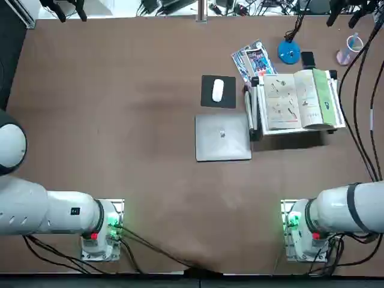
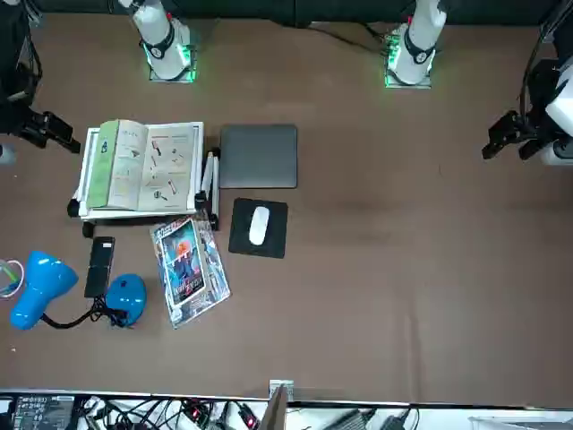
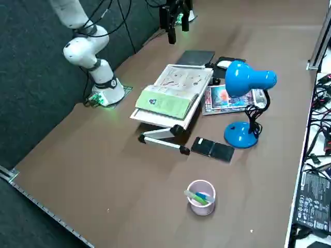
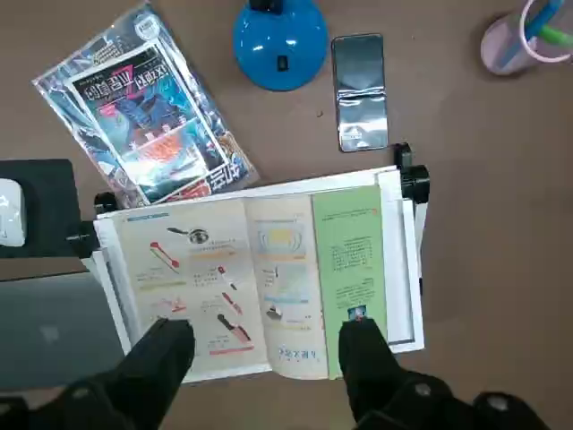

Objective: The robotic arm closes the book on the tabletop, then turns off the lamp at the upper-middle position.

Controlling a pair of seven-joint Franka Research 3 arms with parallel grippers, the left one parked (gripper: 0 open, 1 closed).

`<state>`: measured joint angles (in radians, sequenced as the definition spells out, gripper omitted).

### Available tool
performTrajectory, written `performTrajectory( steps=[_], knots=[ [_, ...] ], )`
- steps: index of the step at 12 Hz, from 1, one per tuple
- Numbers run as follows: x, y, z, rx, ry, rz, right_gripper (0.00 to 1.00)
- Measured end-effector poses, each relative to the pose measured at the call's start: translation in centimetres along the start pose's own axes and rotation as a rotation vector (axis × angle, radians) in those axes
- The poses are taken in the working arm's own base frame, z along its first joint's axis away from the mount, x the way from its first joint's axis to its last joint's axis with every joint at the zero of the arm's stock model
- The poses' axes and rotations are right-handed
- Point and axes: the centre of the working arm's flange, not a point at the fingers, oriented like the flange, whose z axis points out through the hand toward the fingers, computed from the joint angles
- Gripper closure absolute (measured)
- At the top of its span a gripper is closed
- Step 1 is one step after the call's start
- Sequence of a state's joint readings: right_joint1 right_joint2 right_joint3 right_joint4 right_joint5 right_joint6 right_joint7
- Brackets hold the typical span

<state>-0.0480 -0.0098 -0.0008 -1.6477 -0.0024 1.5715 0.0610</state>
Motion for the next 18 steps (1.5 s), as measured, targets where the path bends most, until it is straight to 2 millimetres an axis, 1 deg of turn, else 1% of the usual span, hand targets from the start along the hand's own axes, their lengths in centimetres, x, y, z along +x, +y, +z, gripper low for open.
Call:
performTrajectory(
  steps=[18],
  knots=[
    [0.15,0.0,0.24,0.0,-0.004,0.001,0.0]
  ],
)
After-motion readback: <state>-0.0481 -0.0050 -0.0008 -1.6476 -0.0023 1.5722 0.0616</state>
